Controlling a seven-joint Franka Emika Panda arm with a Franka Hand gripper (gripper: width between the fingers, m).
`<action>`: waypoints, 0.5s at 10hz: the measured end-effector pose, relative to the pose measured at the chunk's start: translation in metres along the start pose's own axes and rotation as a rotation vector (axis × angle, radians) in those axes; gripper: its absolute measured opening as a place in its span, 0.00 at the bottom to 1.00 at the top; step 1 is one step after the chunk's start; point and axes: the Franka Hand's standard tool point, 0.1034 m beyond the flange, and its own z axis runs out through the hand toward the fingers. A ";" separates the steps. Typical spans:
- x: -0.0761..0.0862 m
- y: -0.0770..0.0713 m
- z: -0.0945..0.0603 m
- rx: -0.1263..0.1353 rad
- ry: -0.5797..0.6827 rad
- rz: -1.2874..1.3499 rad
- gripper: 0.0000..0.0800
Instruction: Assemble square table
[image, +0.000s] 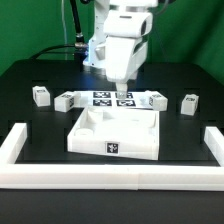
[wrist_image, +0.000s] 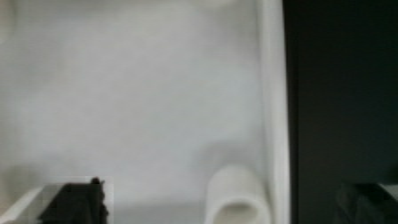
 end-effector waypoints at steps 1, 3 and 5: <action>-0.002 -0.008 0.010 -0.043 0.019 -0.014 0.81; -0.003 -0.010 0.010 -0.025 0.013 -0.006 0.81; -0.003 -0.012 0.013 -0.026 0.015 -0.011 0.81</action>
Offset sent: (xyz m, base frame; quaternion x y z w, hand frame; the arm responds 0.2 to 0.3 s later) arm 0.0000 0.0000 0.0000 0.0000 0.0000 0.0000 1.0000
